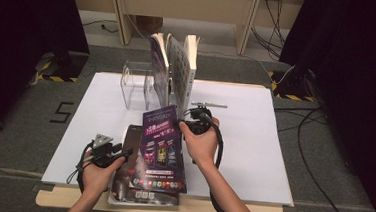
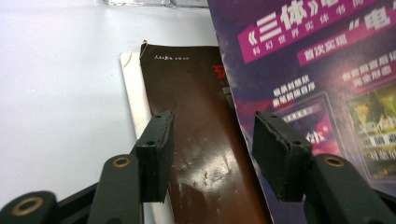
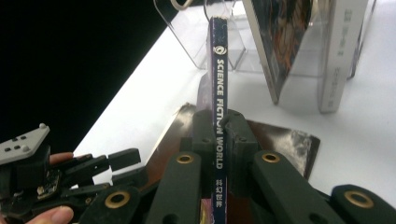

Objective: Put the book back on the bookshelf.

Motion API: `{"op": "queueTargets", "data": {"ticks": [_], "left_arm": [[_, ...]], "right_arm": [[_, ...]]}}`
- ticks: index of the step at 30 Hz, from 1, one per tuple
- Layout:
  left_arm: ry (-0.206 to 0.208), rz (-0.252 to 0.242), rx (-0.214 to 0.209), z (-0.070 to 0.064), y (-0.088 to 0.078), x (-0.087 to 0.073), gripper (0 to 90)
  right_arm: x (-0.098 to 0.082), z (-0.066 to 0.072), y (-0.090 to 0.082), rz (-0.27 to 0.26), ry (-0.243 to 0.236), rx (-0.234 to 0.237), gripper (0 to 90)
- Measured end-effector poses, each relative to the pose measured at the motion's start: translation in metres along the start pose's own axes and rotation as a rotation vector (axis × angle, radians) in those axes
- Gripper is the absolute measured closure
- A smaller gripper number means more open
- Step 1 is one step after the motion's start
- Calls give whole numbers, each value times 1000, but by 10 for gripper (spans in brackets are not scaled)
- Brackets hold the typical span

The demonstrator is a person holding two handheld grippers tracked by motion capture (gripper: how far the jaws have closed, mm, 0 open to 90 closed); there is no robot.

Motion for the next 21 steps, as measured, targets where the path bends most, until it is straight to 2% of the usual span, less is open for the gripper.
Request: {"op": "queueTargets", "data": {"ticks": [12, 21], "left_arm": [[-1, -19, -1, 1, -2, 2, 476], [-3, -20, -2, 1, -2, 2, 466]], "right_arm": [[18, 12, -3, -87, -68, -35, 850], [23, 16, -5, -114, -88, -41, 851]]}}
Point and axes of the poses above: each handheld gripper's, and its own axes: y roughly forward along the jaws, x roughly out of its top, z roughly to its left, the point moved 2 cm from there along y, roughly forward along the jaws, and after that the axes turned 13 degrees about -y, right-handed, at the moved point
